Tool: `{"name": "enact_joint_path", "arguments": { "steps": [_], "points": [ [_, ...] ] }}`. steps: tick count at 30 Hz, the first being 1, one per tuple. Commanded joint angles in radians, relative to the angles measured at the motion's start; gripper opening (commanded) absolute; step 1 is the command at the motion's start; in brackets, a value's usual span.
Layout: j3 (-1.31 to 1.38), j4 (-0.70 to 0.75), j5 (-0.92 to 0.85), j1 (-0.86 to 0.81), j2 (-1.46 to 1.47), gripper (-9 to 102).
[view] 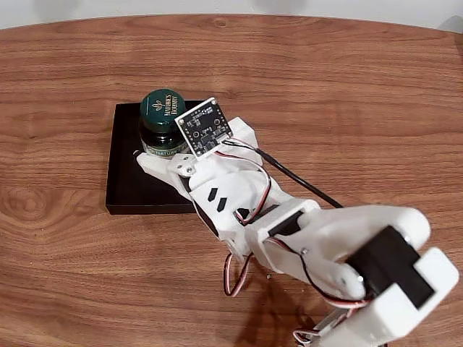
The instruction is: Pick up the pill bottle and place it in the black box.
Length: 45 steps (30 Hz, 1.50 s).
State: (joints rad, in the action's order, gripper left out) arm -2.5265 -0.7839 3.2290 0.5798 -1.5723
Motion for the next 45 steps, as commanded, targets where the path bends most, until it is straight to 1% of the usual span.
{"name": "enact_joint_path", "arguments": {
  "steps": [1,7,23,31,34,45],
  "points": [
    [0.100,-0.072,0.000,-0.006,0.021,23],
    [0.132,-0.121,0.000,0.000,0.104,23],
    [0.268,-0.172,0.002,-0.009,0.307,23],
    [0.302,-0.163,-0.002,-0.011,0.357,24],
    [0.291,-0.163,-0.005,-0.009,0.351,27],
    [0.238,-0.098,0.021,-0.023,0.245,46]
  ]
}}
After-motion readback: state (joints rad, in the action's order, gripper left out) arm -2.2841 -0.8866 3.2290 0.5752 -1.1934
